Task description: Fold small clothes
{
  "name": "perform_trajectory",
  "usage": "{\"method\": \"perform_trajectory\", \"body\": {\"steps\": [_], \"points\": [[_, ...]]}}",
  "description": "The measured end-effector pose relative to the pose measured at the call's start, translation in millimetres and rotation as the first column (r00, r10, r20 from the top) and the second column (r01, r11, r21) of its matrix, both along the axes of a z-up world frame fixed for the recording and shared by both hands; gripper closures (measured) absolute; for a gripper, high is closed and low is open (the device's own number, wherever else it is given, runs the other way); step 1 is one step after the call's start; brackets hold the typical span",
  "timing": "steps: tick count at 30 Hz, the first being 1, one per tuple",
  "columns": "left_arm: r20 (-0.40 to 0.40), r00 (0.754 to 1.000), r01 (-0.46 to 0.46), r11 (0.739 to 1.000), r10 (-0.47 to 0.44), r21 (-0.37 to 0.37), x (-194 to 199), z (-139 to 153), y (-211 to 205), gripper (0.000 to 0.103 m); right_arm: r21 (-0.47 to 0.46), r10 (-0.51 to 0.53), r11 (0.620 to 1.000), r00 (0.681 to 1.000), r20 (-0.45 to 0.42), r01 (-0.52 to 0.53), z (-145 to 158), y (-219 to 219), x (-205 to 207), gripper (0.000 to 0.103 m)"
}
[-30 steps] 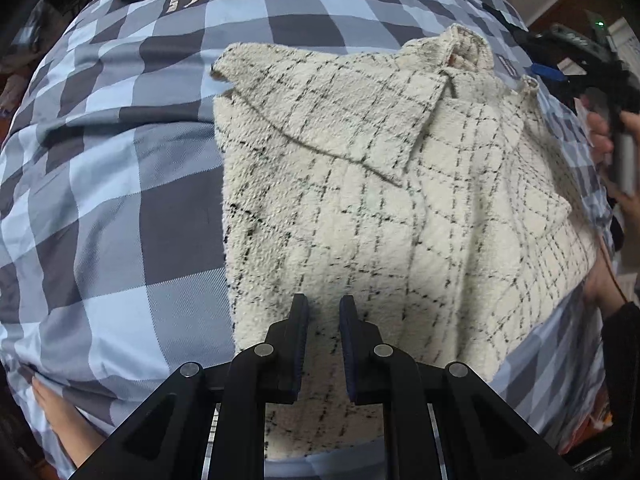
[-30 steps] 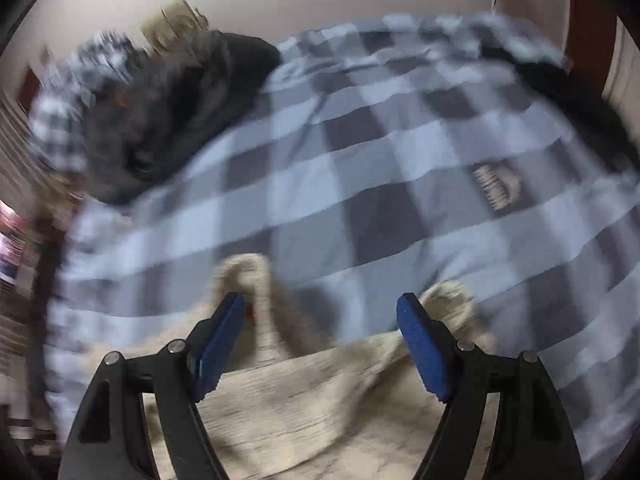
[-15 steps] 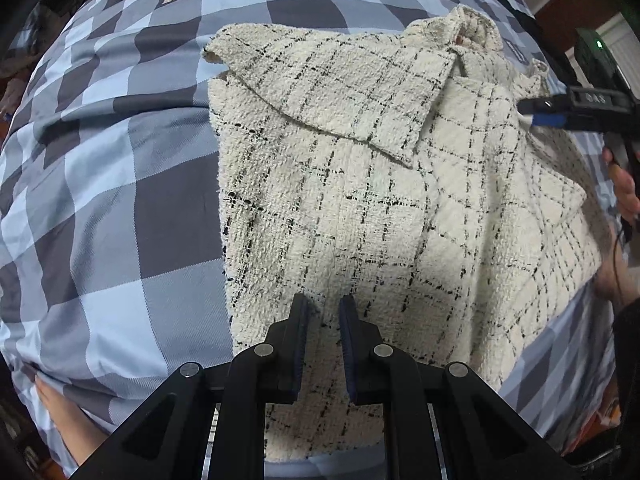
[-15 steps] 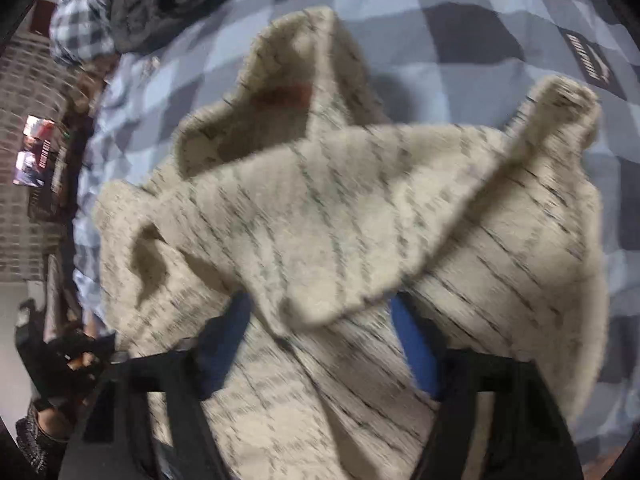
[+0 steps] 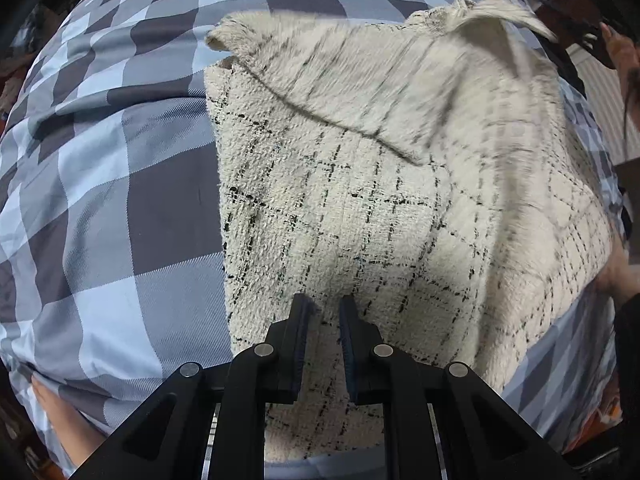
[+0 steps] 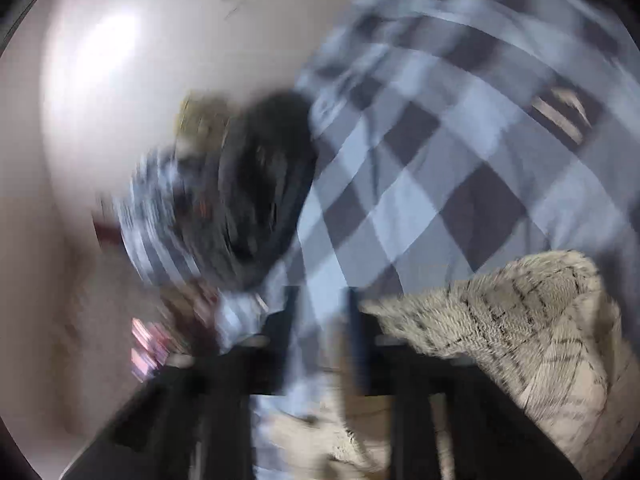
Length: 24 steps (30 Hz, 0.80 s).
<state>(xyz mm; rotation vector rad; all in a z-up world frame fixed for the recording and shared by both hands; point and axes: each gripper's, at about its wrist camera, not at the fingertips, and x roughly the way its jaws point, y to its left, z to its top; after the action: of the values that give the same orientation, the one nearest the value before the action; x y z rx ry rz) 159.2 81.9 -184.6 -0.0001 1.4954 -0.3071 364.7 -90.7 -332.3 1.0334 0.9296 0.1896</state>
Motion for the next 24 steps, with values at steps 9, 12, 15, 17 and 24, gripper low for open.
{"method": "perform_trajectory", "body": {"steps": [9,12,15,17,24], "points": [[-0.030,0.999,-0.027,1.000,0.027,-0.007,5,-7,-8,0.089,-0.451,0.252,0.854,0.965,-0.075,-0.258,26,48,-30,0.013],[-0.037,0.999,-0.036,0.999,0.035,-0.007,6,-10,-7,0.089,-0.543,0.446,0.702,0.879,-0.170,-0.461,15,110,-48,0.013],[-0.034,0.999,-0.032,0.999,0.032,-0.001,6,-8,-8,0.089,-0.639,0.558,0.457,0.759,-0.336,-0.618,-15,179,-61,0.013],[-0.032,0.999,-0.031,1.000,0.031,-0.002,7,-6,-9,0.089,-0.666,0.536,0.371,0.735,-0.415,-0.647,-36,197,-59,0.013],[-0.037,0.999,-0.036,0.999,0.034,-0.032,9,-6,-6,0.089,-0.844,0.293,0.387,0.917,-0.269,-0.371,-10,170,-33,0.016]]}}
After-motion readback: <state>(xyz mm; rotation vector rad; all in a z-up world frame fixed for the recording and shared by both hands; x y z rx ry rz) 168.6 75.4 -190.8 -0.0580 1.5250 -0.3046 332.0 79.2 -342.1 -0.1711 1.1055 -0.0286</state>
